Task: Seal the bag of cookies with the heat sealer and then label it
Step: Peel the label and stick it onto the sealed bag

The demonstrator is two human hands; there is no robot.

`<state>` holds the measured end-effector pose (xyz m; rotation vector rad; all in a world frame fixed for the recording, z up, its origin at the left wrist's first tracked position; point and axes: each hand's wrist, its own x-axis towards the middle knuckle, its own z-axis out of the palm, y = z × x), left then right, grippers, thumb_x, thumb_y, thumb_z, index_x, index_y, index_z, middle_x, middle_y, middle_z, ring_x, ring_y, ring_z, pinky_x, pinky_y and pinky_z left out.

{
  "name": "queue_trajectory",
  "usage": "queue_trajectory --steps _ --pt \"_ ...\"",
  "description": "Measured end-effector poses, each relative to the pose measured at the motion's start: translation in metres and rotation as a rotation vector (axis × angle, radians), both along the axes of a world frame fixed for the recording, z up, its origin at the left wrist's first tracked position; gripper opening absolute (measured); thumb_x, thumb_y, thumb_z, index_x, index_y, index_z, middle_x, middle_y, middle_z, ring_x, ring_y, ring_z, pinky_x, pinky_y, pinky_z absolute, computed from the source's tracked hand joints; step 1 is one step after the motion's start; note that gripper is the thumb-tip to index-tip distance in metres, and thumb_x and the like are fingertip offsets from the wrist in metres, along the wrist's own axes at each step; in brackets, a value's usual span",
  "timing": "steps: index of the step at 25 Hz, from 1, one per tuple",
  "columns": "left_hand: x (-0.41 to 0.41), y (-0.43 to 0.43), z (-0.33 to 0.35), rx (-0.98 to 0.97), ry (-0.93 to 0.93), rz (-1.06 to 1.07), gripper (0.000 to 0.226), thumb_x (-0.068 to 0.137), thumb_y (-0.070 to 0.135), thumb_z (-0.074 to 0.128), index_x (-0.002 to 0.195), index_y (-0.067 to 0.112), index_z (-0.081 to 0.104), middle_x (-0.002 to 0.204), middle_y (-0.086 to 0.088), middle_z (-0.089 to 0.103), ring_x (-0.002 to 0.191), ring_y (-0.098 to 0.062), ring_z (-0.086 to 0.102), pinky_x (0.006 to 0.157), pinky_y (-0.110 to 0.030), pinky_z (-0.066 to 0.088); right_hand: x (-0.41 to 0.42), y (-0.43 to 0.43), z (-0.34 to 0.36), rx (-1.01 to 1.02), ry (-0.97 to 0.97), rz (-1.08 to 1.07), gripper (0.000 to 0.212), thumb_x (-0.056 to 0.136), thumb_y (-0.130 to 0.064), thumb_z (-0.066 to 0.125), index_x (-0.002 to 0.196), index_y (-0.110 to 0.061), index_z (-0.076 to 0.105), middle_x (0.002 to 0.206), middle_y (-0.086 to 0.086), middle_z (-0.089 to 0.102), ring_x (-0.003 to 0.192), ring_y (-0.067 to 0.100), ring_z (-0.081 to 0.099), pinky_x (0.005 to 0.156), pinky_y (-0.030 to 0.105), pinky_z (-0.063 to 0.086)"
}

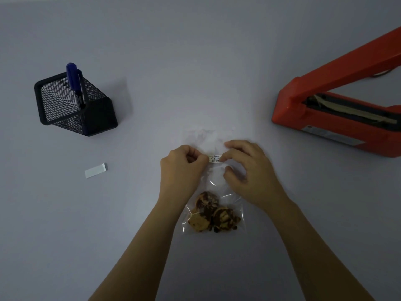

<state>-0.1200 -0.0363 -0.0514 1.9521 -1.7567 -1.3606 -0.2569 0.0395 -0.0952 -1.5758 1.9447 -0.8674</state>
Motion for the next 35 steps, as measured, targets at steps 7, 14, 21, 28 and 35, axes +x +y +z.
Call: queue_trajectory --steps 7,14,21,28,35 --pt "-0.001 0.004 -0.001 -0.076 -0.024 -0.025 0.011 0.081 0.020 0.062 0.070 0.019 0.063 0.059 0.008 0.059 0.052 -0.004 0.050 0.048 -0.004 0.039 0.002 0.001 -0.002 -0.025 -0.002 -0.023 0.025 0.070 -0.022 0.052 0.086 -0.014 0.071 0.114 0.004 0.063 0.103 0.013 0.053 0.095 0.021 0.036" --pt "-0.002 0.006 -0.010 -0.188 -0.086 -0.115 0.022 0.080 0.033 0.069 0.072 0.015 0.058 0.063 0.004 0.060 0.058 -0.011 0.055 0.056 -0.020 0.047 0.000 0.002 -0.004 -0.031 -0.010 -0.032 0.021 0.069 -0.014 0.059 0.087 -0.014 0.071 0.115 0.003 0.063 0.104 0.007 0.050 0.095 0.010 0.032" --pt "-0.003 0.003 -0.013 -0.182 -0.108 -0.127 0.024 0.079 0.031 0.070 0.077 0.013 0.055 0.065 0.004 0.056 0.063 -0.017 0.055 0.063 -0.032 0.049 0.001 0.001 -0.005 -0.045 -0.009 -0.034 0.024 0.070 -0.019 0.055 0.087 -0.013 0.072 0.114 0.004 0.064 0.105 0.008 0.051 0.096 0.007 0.031" --pt "0.002 -0.007 -0.014 -0.112 -0.121 -0.058 0.015 0.084 0.026 0.065 0.082 0.014 0.056 0.073 0.002 0.059 0.062 -0.010 0.052 0.055 -0.020 0.040 0.003 0.001 -0.008 -0.086 0.039 -0.039 0.033 0.072 -0.017 0.055 0.101 -0.013 0.072 0.114 0.004 0.064 0.103 0.012 0.054 0.095 0.022 0.040" --pt "0.017 0.003 -0.019 -0.391 -0.087 -0.285 0.012 0.092 0.012 0.050 0.099 0.009 0.060 0.090 -0.006 0.061 0.072 -0.013 0.053 0.060 -0.015 0.041 0.007 0.009 0.010 0.060 0.135 0.026 0.043 0.085 -0.019 0.053 0.127 -0.017 0.054 0.129 0.000 0.058 0.120 0.013 0.051 0.102 0.035 0.041"
